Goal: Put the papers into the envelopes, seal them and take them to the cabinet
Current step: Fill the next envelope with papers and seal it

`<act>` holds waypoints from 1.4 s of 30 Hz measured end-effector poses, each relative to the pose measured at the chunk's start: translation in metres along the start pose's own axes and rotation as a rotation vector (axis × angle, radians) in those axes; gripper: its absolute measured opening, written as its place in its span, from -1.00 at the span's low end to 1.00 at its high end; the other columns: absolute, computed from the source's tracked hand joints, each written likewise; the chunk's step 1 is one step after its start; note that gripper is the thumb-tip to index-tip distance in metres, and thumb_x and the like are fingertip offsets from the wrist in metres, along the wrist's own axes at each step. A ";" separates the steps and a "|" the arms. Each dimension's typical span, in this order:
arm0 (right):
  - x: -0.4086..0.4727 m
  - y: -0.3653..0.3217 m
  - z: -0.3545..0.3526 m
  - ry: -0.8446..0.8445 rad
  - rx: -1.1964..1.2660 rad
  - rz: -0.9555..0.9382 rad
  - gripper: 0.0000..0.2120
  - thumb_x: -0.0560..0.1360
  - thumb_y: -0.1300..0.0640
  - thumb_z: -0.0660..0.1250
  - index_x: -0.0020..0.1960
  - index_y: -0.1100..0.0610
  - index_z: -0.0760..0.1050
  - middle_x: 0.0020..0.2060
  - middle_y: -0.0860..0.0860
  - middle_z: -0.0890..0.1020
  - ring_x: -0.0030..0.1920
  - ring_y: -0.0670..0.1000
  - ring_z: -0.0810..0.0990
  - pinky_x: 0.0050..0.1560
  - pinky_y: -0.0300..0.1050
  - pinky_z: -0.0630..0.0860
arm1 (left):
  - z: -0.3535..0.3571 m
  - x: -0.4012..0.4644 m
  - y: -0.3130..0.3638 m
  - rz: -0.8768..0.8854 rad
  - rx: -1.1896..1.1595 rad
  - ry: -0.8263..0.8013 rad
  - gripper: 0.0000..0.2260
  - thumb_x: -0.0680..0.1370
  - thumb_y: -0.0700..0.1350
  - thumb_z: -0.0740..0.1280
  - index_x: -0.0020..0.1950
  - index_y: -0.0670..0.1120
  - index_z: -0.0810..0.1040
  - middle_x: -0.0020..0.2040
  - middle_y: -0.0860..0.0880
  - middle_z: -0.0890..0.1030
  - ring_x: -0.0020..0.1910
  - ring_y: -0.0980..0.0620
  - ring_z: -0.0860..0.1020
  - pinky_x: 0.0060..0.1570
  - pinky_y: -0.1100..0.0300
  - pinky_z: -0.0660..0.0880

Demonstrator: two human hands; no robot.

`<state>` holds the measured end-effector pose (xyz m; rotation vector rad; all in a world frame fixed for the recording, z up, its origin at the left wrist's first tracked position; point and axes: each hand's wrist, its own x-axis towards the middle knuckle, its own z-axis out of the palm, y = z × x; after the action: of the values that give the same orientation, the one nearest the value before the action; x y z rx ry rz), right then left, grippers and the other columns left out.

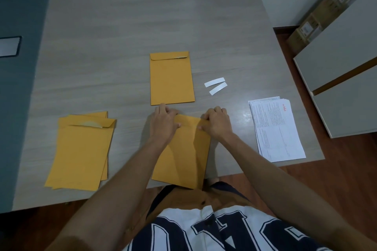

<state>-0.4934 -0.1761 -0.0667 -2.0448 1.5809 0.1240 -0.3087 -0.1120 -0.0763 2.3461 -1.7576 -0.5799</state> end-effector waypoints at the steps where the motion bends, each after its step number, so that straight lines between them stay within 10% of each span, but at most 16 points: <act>1: 0.001 0.000 -0.002 -0.032 0.076 0.007 -0.62 0.36 -0.05 0.54 0.06 0.08 0.51 0.05 0.04 0.52 0.16 0.08 0.43 0.12 -0.05 0.45 | -0.001 0.000 0.000 -0.015 -0.026 0.001 -0.62 0.47 0.03 0.48 0.26 0.00 0.55 0.17 -0.04 0.40 0.19 -0.03 0.35 0.15 0.15 0.33; 6: 0.015 -0.011 -0.018 -0.048 0.461 0.008 -0.66 0.32 0.10 0.59 -0.07 0.07 0.46 -0.18 -0.11 0.51 -0.08 -0.03 0.50 -0.26 -0.30 0.36 | -0.031 0.010 -0.013 -0.129 -0.415 -0.033 -0.75 0.45 -0.08 0.53 0.02 -0.09 0.53 0.01 -0.01 0.55 0.03 -0.03 0.49 -0.06 0.11 0.41; 15: 0.085 -0.065 -0.063 0.144 0.599 -0.019 -0.66 0.31 0.06 0.60 0.00 0.07 0.55 -0.07 -0.03 0.56 -0.07 0.00 0.51 -0.13 -0.13 0.46 | -0.085 0.081 -0.040 -0.369 -0.791 0.108 -0.72 0.45 -0.21 0.53 0.13 -0.14 0.61 0.06 -0.23 0.62 0.06 -0.17 0.60 0.11 -0.07 0.57; 20: 0.142 -0.091 -0.079 0.224 0.523 -0.016 -0.66 0.32 0.08 0.59 0.03 0.10 0.58 0.05 0.05 0.60 0.05 0.01 0.51 -0.01 -0.19 0.41 | -0.098 0.139 -0.044 -0.366 -0.696 0.217 -0.70 0.40 -0.15 0.57 0.09 -0.11 0.63 -0.15 -0.01 0.55 -0.16 0.06 0.50 -0.24 0.43 0.41; 28: 0.220 -0.105 -0.079 0.261 0.471 0.005 -0.65 0.34 0.13 0.57 0.08 0.11 0.58 0.13 0.10 0.49 0.04 -0.02 0.47 0.09 -0.25 0.39 | -0.091 0.224 -0.057 -0.367 -0.612 0.240 -0.75 0.39 -0.14 0.57 -0.01 -0.07 0.59 -0.24 0.04 0.50 -0.21 0.05 0.49 -0.15 0.22 0.46; 42: 0.241 -0.094 -0.054 0.328 0.121 -0.218 -0.85 0.53 0.17 0.37 0.05 0.22 0.60 0.03 0.13 0.52 0.11 0.11 0.42 0.08 -0.06 0.44 | -0.072 0.235 -0.062 -0.122 -0.329 0.269 -0.64 0.49 -0.22 0.45 0.27 -0.16 0.54 0.15 -0.19 0.46 0.09 -0.08 0.47 0.04 0.21 0.37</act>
<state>-0.3469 -0.3953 -0.0816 -2.2055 1.4921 -0.3969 -0.1695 -0.3238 -0.0817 2.1907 -1.3024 -0.4981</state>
